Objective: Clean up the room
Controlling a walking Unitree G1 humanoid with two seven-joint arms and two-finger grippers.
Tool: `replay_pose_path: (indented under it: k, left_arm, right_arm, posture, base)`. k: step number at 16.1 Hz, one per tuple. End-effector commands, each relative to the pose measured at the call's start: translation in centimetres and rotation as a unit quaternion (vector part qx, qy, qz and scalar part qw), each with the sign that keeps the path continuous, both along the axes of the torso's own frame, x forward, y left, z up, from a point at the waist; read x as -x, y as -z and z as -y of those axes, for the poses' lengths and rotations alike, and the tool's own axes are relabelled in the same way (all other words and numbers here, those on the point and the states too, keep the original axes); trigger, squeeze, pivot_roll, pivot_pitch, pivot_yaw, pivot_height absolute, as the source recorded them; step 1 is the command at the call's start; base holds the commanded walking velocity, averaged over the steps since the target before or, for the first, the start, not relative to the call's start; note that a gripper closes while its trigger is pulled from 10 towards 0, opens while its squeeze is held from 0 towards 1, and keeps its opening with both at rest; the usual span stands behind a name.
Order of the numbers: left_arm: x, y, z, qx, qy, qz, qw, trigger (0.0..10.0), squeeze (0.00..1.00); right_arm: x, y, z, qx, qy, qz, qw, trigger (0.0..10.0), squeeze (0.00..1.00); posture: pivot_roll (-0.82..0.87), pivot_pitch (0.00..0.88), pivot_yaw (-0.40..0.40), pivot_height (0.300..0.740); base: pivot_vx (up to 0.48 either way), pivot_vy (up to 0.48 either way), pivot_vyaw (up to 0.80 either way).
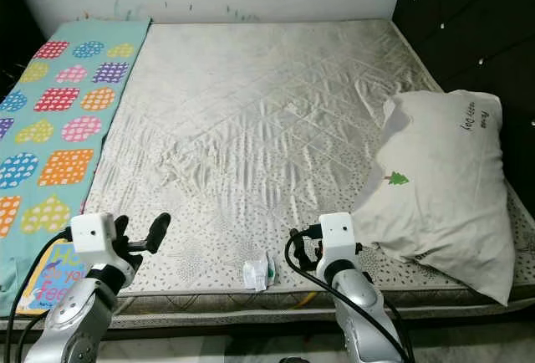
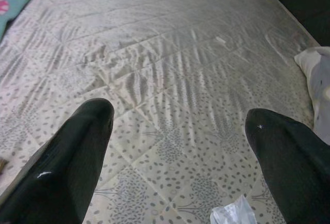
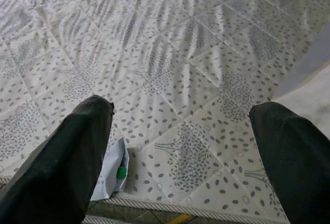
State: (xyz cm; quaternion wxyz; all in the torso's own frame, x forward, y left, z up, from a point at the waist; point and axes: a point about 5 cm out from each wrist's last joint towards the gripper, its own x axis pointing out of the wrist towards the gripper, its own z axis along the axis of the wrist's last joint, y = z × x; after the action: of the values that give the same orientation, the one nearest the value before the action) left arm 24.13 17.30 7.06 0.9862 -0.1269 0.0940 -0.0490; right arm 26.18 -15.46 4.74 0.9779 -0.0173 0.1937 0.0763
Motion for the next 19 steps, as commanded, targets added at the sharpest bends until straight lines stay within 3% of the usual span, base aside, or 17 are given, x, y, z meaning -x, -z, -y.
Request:
replay_pose_path:
  k: [1,11,19]
  left_arm:
    - [-0.06,-0.26,-0.15,-0.012,0.002,0.001,1.0,10.0,0.0]
    - [-0.22,-0.74,0.01,-0.01,-0.006,0.02,1.0,10.0,0.0]
    - [-0.29,-0.84,-0.01,-0.008,-0.016,0.027,0.999,10.0,0.0]
  right_arm:
    - [0.13,-0.13,-0.05,0.0,-0.001,-0.001,1.0,10.0,0.0]
    - [-0.3,-0.67,-0.29,0.009,-0.03,0.015,0.999,10.0,0.0]
    - [-0.49,-0.8,-0.31,0.012,-0.039,0.022,0.999,10.0,0.0]
  posture:
    - [-0.06,0.134,0.038,0.73]
    - [-0.06,0.138,0.021,0.62]
    - [-0.06,0.137,0.013,0.615]
  base:
    - [0.0,0.0,0.0]
    - [0.0,0.0,0.0]
    - [0.0,0.0,0.0]
